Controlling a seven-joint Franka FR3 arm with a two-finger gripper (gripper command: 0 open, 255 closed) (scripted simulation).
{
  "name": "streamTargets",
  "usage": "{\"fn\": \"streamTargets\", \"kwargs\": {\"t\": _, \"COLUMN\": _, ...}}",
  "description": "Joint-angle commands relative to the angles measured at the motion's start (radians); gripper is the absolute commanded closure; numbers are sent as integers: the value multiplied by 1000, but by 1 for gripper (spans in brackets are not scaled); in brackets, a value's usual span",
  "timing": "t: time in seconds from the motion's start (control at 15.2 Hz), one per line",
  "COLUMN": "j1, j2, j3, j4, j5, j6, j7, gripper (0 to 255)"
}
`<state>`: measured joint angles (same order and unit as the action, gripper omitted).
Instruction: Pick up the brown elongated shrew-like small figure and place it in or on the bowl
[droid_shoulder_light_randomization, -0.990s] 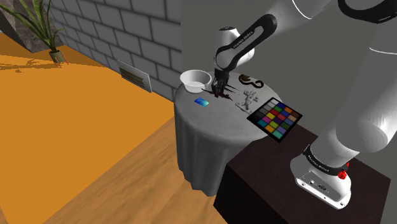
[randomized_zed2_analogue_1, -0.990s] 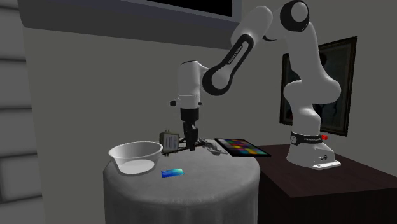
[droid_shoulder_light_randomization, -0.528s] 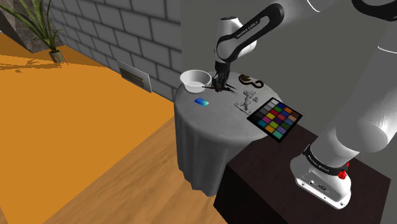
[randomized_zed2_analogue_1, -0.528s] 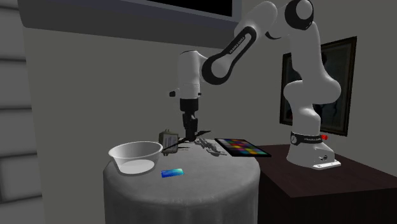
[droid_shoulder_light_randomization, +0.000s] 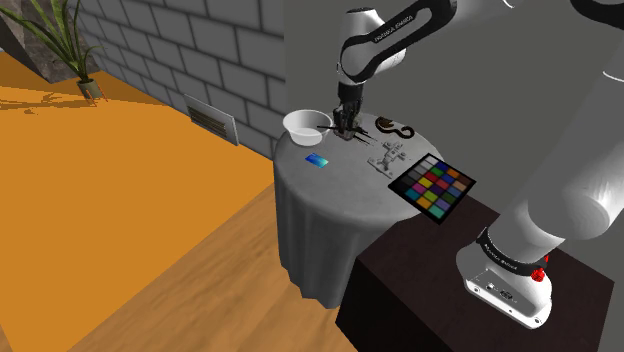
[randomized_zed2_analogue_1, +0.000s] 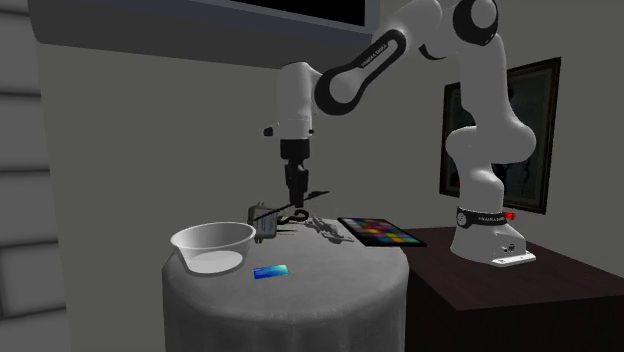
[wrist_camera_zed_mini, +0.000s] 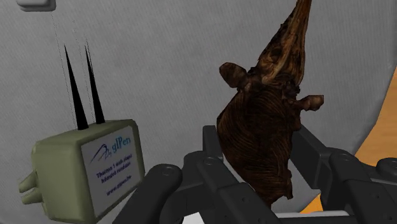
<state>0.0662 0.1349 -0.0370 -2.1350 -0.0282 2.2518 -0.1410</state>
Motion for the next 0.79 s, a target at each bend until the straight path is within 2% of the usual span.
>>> {"fn": "streamTargets", "kwargs": {"t": 0.0, "j1": -2, "j2": 51, "j3": -1, "j4": 78, "j5": 3, "j6": -28, "j7": -6, "gripper": 255}}
{"fn": "streamTargets", "kwargs": {"t": 0.4, "j1": -13, "j2": 273, "j3": -2, "j4": 412, "j5": 15, "j6": -139, "j7": -23, "gripper": 255}}
{"fn": "streamTargets", "kwargs": {"t": 0.73, "j1": -24, "j2": 492, "j3": -1, "j4": 768, "j5": 23, "j6": -276, "j7": -34, "gripper": 255}}
